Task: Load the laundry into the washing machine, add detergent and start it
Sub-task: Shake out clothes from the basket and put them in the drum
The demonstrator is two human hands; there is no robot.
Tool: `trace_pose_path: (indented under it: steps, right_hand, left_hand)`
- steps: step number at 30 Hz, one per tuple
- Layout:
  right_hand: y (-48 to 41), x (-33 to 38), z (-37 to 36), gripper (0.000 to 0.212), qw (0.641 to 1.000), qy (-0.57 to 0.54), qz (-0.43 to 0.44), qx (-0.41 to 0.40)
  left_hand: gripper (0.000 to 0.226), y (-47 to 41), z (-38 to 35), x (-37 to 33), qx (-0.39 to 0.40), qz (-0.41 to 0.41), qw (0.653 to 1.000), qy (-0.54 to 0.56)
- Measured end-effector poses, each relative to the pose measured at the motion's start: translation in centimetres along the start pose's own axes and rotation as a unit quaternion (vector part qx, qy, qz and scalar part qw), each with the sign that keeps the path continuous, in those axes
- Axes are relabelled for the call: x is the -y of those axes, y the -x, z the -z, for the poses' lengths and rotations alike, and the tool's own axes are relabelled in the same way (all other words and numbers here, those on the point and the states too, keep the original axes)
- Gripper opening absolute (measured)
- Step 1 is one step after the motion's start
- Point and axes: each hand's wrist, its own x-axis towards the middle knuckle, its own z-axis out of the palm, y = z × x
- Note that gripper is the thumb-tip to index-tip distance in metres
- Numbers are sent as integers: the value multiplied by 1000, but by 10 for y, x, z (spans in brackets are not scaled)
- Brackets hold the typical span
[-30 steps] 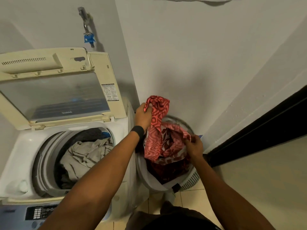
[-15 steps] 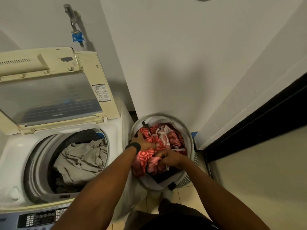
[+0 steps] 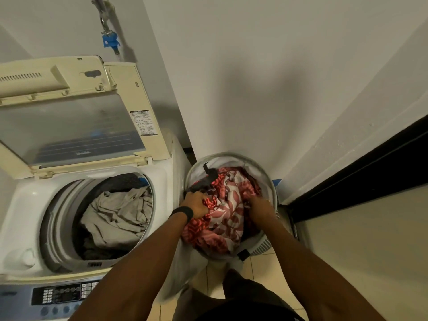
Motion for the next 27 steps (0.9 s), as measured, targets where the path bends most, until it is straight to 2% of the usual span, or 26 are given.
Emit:
trace_pose_path:
  steps: [1, 2, 4, 5, 6, 7, 9, 11, 12, 13, 14, 15, 16, 18, 19, 21, 22, 24, 25, 27]
  right_hand:
    - [-4, 6, 6, 27, 998, -1, 25, -53]
    - [-9, 12, 14, 23, 993, -31, 31, -110]
    - [-12, 27, 36, 19, 973, -109, 42, -200]
    - [-13, 35, 46, 20, 960, -163, 43, -223]
    - [-10, 46, 59, 20, 945, -235, 39, -224]
    - [-7, 57, 71, 19, 921, -319, 29, -219]
    - [0, 75, 90, 19, 860, -464, 7, -210]
    - [3, 83, 103, 20, 840, -503, 9, -204]
    - [5, 85, 106, 22, 838, -511, 20, -191]
    - [9, 87, 108, 24, 833, -524, 32, -174]
    - [12, 88, 108, 27, 825, -540, 36, -160]
    - [16, 89, 109, 28, 816, -558, 34, -145]
    - [19, 90, 109, 28, 806, -577, 19, -127]
    - [24, 91, 108, 30, 785, -617, -12, -55]
    - [26, 90, 107, 32, 769, -639, -6, -5]
    - [27, 82, 105, 40, 744, -664, 11, 76]
    - [27, 79, 105, 44, 749, -655, 8, 95]
    - [21, 71, 99, 48, 799, -592, -11, 103]
    - [15, 65, 94, 48, 845, -527, -9, 92]
    - [7, 52, 86, 53, 929, -356, 35, 90]
  left_hand:
    - [15, 3, 3, -5, 37, 10, 999, -17]
    - [24, 5, 6, -9, 82, 16, 996, -37]
    - [92, 5, 10, -18, 160, 26, 985, -63]
    - [118, 6, 11, -23, 179, 35, 981, -58]
    - [128, 5, 11, -28, 182, 38, 982, -43]
    - [121, 4, 10, -31, 170, 43, 984, -26]
    - [76, 6, 9, -37, 111, 22, 993, -42]
    - [38, -8, 2, -31, 51, 3, 999, -15]
    - [21, -14, 0, -27, 41, 6, 998, 44]
    - [11, -23, -2, -22, 62, 15, 985, 157]
    - [17, -27, -2, -21, 95, 13, 955, 280]
    - [36, -29, -3, -21, 107, 15, 911, 399]
    - [51, -31, -3, -24, 84, 24, 886, 455]
    - [61, -35, -5, -26, 43, 37, 862, 504]
    - [71, -40, -7, -25, 46, 48, 843, 533]
    - [88, -59, -17, -16, 56, 46, 847, 526]
    - [86, -66, -19, -13, 45, 31, 865, 499]
    - [54, -74, -18, -15, -13, 3, 888, 460]
    - [45, -73, -12, -19, -44, 5, 895, 444]
    - [47, -52, 7, -36, -104, 23, 920, 376]
